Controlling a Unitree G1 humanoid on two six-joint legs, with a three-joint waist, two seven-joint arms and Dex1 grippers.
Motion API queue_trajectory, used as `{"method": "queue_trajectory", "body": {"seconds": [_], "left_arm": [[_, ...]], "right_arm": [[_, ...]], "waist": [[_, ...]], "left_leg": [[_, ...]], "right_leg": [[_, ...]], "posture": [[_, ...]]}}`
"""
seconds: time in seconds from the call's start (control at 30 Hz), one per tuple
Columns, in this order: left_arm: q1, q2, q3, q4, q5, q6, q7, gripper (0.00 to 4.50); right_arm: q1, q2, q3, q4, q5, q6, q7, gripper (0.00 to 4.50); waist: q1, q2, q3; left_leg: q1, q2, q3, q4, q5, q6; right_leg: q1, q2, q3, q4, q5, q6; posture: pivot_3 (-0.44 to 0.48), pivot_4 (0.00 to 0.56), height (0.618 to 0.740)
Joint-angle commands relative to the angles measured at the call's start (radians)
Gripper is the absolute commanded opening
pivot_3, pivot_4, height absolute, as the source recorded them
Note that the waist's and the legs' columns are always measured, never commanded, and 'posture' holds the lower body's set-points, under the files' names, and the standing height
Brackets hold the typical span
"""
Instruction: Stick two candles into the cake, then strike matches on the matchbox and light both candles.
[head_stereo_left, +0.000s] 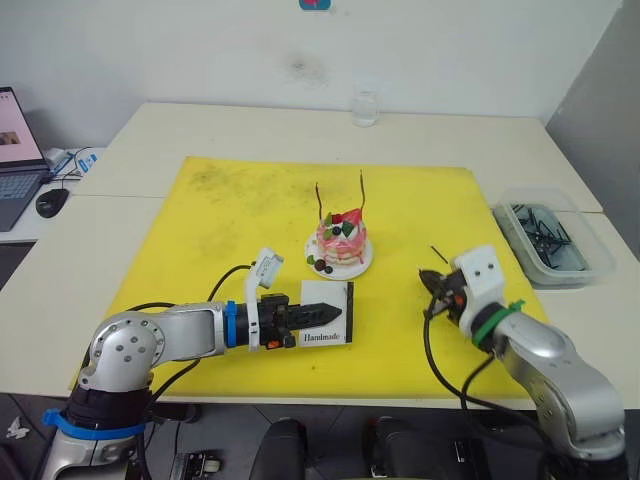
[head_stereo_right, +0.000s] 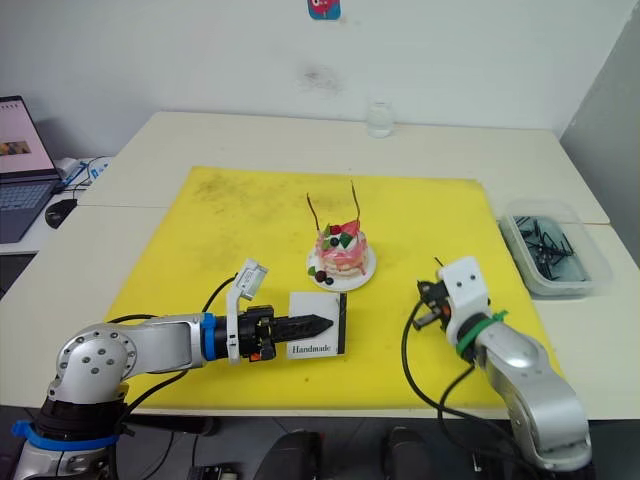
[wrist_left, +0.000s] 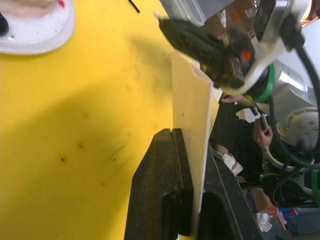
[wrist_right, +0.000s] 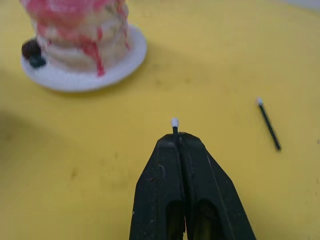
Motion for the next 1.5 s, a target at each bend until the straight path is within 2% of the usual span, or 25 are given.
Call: {"method": "queue_trajectory", "body": {"seconds": [0.03,0.23,0.47,0.57,0.67,1.5], "left_arm": [[-0.022,0.000,-0.006,-0.008,0.004,0.005,-0.029,0.00],[-0.031,-0.003,-0.016,-0.007,0.011,0.010,-0.039,0.00],[-0.025,-0.012,-0.021,-0.017,0.013,0.012,-0.034,0.00],[-0.018,-0.013,-0.018,-0.021,0.013,0.013,-0.032,0.00],[-0.016,-0.013,-0.013,-0.020,0.015,0.012,-0.028,0.00],[-0.009,-0.022,-0.006,-0.025,0.006,0.010,-0.011,0.00]], "right_arm": [[0.039,-0.002,0.009,-0.054,0.034,-0.039,0.025,0.02],[0.107,0.041,0.061,0.018,0.006,-0.189,0.014,0.02],[0.103,0.034,0.101,0.170,-0.057,-0.363,0.025,0.02],[0.105,0.033,0.106,0.200,-0.066,-0.394,0.028,0.62],[0.109,0.028,0.114,0.213,-0.081,-0.418,0.031,1.61],[0.149,0.052,0.127,0.280,-0.132,-0.540,0.022,1.61]], "waist": [[-0.002,0.000,0.000],[-0.006,0.000,0.000],[-0.005,0.000,0.000],[-0.005,0.000,0.000],[-0.005,0.000,0.000],[-0.003,0.000,0.000]], "left_leg": [[0.000,0.000,0.000,0.000,0.000,0.000],[0.000,0.000,-0.001,0.000,0.000,0.000],[0.000,0.000,0.000,0.000,0.000,0.000],[0.000,0.000,0.000,0.000,0.000,0.000],[0.000,0.000,0.000,0.000,0.000,0.000],[0.001,0.000,0.000,0.000,0.000,0.000]], "right_leg": [[0.000,0.000,0.000,0.000,0.000,0.000],[0.000,0.000,0.000,0.000,0.000,0.000],[0.000,0.000,0.000,-0.001,0.000,0.000],[0.000,0.000,0.000,-0.001,0.000,0.000],[0.000,0.000,0.000,0.000,0.000,0.000],[0.001,0.000,0.000,0.000,0.000,0.000]], "posture": [[0.000,0.150,0.740],[0.000,0.150,0.740],[0.000,0.150,0.740],[0.000,0.150,0.740],[0.000,0.150,0.740],[0.000,0.150,0.740]]}}
